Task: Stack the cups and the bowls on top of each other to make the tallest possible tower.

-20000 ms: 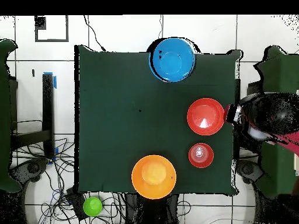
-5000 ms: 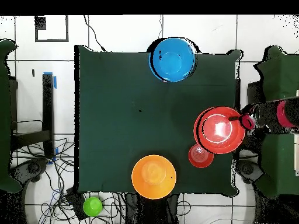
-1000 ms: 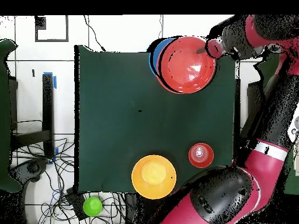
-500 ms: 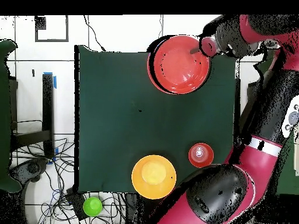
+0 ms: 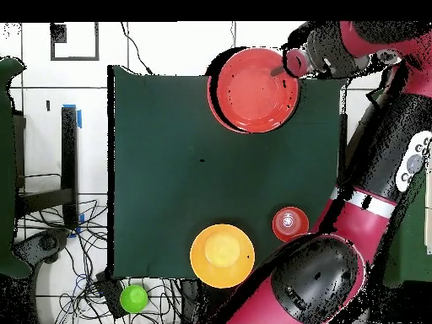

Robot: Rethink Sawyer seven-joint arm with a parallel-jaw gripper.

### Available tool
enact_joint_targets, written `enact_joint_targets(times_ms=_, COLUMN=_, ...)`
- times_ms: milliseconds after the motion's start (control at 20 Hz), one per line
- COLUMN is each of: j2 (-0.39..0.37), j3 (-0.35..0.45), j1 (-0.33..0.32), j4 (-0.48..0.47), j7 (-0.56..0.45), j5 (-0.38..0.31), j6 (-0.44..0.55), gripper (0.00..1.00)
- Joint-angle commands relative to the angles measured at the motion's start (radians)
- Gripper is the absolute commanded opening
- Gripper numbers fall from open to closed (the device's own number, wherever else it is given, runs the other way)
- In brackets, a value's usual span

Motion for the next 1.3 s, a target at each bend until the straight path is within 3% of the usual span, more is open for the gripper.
enact_joint_targets(times_ms=50, j2=0.021, j3=0.234, j1=0.011, j4=-0.056, j7=0.196, j5=-0.216, j6=0.125, gripper=0.0)
enact_joint_targets(times_ms=300, j2=0.031, j3=0.367, j1=0.001, j4=-0.083, j7=0.221, j5=-0.345, j6=0.151, gripper=0.0)
enact_joint_targets(times_ms=650, j2=0.059, j3=0.55, j1=-0.018, j4=-0.117, j7=0.18, j5=-0.508, j6=0.172, gripper=0.0)
enact_joint_targets(times_ms=700, j2=0.067, j3=0.599, j1=-0.019, j4=-0.131, j7=0.167, j5=-0.56, j6=0.182, gripper=0.0)
enact_joint_targets(times_ms=950, j2=0.07, j3=0.683, j1=-0.033, j4=-0.144, j7=0.147, j5=-0.639, j6=0.22, gripper=0.0)
enact_joint_targets(times_ms=1300, j2=0.079, j3=0.822, j1=-0.048, j4=-0.177, j7=0.088, j5=-0.806, j6=0.269, gripper=0.0)
